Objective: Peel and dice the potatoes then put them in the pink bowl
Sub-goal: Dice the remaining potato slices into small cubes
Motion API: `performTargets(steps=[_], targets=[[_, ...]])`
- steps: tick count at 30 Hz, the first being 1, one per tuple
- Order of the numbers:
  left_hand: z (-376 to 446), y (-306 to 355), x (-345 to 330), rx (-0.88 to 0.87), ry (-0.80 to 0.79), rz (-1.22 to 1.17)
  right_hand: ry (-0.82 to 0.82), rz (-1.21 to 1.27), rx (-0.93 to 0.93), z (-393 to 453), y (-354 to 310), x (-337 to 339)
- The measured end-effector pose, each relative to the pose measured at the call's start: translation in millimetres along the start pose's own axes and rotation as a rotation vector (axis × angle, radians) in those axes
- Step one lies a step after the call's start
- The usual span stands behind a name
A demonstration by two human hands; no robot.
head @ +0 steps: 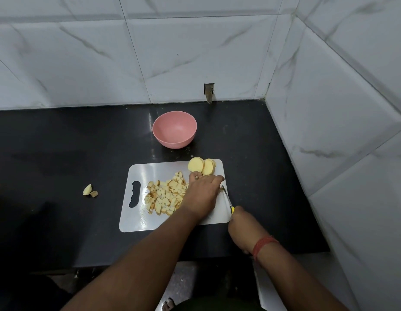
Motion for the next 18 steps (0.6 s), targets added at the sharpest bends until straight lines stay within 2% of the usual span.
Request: performTargets(steps=[18], targets=[[1.5, -0.8, 0.0, 0.004, -0.014, -0.007, 0.023, -0.034, 0.032, 4.6, -1.8, -4.9]])
Point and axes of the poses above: each hand's wrist, its own z-axis towards the middle knuckle, its own x-axis out of the back of the hand, y = z × x, the point moved 2 cm from there along z, towards the middle knuckle, and after that the axes turned 2 degrees about -z, right-handed, at the moved point
